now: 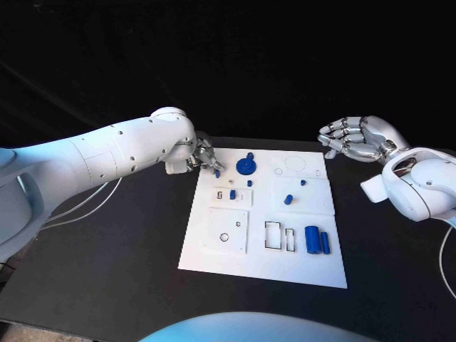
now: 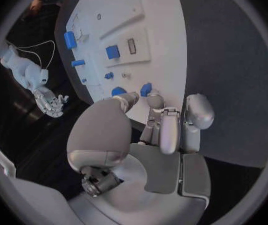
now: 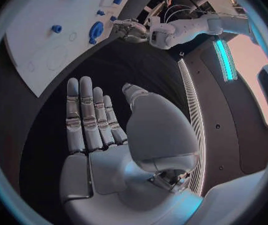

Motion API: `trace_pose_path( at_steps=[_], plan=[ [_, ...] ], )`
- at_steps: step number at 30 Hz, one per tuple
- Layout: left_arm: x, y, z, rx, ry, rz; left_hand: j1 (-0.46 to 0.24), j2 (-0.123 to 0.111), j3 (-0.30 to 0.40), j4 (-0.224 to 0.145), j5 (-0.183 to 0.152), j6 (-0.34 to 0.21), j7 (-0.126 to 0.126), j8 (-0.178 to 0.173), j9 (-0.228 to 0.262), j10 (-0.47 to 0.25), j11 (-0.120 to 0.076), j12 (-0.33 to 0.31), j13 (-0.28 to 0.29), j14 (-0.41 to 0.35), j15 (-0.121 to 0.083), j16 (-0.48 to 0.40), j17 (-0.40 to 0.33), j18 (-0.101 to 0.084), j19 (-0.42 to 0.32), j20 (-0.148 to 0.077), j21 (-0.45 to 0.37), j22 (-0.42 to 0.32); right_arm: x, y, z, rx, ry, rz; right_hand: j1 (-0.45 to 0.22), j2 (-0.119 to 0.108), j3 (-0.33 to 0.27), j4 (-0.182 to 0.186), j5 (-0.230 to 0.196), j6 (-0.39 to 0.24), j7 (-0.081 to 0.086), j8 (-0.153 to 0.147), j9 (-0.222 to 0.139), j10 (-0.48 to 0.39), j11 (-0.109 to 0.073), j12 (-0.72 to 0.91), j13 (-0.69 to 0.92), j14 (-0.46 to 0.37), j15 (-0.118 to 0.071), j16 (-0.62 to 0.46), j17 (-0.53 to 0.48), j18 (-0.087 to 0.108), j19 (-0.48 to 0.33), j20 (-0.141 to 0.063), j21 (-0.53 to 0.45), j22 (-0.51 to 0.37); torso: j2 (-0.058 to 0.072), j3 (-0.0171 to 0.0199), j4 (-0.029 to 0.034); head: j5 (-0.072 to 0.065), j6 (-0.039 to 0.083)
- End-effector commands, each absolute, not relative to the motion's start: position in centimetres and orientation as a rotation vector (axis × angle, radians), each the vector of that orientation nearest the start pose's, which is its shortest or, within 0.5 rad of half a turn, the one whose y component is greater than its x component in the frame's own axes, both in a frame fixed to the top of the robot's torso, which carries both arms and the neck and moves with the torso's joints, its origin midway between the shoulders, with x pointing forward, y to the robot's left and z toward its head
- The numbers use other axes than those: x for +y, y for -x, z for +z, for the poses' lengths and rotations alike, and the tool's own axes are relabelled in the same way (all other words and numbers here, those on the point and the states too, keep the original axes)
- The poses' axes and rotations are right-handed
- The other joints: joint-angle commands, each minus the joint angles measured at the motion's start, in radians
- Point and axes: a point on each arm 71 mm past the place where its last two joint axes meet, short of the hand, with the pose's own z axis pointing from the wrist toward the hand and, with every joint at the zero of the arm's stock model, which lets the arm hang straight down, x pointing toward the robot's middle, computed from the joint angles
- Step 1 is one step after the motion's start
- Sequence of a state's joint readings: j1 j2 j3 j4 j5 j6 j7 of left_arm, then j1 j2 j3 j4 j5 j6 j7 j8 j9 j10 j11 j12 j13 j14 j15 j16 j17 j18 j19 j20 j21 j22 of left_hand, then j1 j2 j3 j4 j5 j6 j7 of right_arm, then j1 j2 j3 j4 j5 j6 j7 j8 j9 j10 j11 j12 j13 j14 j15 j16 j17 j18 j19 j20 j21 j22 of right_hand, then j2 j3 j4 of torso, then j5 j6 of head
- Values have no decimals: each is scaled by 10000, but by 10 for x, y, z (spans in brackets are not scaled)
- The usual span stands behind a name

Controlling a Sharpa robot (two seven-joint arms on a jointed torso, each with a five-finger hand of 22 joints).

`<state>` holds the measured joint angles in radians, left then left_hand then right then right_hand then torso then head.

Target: Assemble the parts on the task board

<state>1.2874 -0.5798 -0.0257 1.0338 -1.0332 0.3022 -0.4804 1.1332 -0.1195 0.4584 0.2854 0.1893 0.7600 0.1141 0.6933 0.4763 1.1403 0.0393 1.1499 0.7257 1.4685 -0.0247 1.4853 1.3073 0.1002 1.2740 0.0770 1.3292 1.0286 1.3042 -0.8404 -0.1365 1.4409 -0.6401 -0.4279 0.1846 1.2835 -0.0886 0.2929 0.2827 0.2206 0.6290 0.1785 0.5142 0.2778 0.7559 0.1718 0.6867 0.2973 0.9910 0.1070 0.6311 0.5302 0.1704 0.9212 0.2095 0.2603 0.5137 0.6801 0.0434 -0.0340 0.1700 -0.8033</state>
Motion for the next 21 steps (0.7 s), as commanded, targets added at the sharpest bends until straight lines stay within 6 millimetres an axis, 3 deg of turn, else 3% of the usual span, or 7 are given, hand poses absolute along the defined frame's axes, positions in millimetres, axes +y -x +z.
trace_pose_path(
  at_steps=[1, 9, 12, 13, 15, 21],
  plan=[
    [224, -565, -209, 23732, 2821, -3080, 143, 10, 84, 11, 6, 59, -16, -5, -13, 59, -47, 49, 6, 468, -38, 71, 916, 69, 92, 7, 34, 29, -231, -510, -165, 15542, -5148, 10737, 98, -4, 60, 8, 53, 15, 655, -50, -23, 52, 18, -52, -58, -49, 34, -67, -23, 101, -12, 92, -55, -36, 6, 4, -4, 0, 4],
    [223, -566, -210, 23759, 2845, -3145, 413, 72, 269, -20, 11, 103, -42, 21, -37, 94, -70, 76, 13, 492, -58, 108, 983, 62, 108, 3, 53, 72, -231, -510, -165, 15525, -5173, 10752, 121, 9, 61, 0, 65, 12, 673, -62, -60, 15, 44, -99, -245, -131, 68, -183, -88, 96, -40, 123, -179, -158, 7, -4, 4, -2, -31],
    [223, -566, -210, 23796, 3036, -3272, 1329, 270, 1084, -475, 8, 215, -176, 268, 67, 139, -195, 75, 6, 516, -167, 143, 1041, 61, 131, -69, 81, 128, -231, -510, -166, 15522, -5187, 10762, 122, 2, 54, -1, 65, 2, 682, -68, -70, -1, 54, -110, -290, -152, 79, -204, -100, 95, -49, 132, -209, -187, 0, 1, 7, 6, -43],
    [223, -566, -210, 23809, 3095, -3311, 1733, 269, 1783, -844, 38, 124, -187, 402, 166, 179, -217, 49, -8, 533, -201, 163, 1080, 46, 167, -114, 115, 195, -231, -510, -166, 15521, -5190, 10765, 122, 3, 53, -1, 66, 0, 685, -70, -72, -4, 56, -112, -300, -157, 81, -208, -103, 95, -51, 133, -216, -193, -1, 4, 4, 6, -46],
    [224, -566, -211, 23832, 3193, -3381, 1750, 126, 2516, -1097, 18, 50, -124, 558, 285, 223, -187, 7, -76, 544, -168, 178, 1106, 39, 179, -109, 136, 228, -230, -510, -166, 15521, -5195, 10770, 123, 2, 51, -1, 67, -5, 688, -72, -76, -10, 59, -115, -315, -164, 85, -214, -106, 94, -55, 137, -226, -203, -5, 8, -4, 10, -56],
    [224, -566, -211, 23870, 3365, -3510, 1605, 2, 3323, -1487, 5, 30, -127, 758, 435, 344, -182, 42, -57, 582, -162, 231, 1213, 15, 242, -90, 211, 366, -230, -510, -166, 15524, -5216, 10780, 129, 4, 37, -2, 74, -30, 717, -79, -102, -36, 91, -120, -440, -279, 125, -260, -143, 84, -107, 170, -324, -290, -2, 2, -10, 25, -65]
  ],
)
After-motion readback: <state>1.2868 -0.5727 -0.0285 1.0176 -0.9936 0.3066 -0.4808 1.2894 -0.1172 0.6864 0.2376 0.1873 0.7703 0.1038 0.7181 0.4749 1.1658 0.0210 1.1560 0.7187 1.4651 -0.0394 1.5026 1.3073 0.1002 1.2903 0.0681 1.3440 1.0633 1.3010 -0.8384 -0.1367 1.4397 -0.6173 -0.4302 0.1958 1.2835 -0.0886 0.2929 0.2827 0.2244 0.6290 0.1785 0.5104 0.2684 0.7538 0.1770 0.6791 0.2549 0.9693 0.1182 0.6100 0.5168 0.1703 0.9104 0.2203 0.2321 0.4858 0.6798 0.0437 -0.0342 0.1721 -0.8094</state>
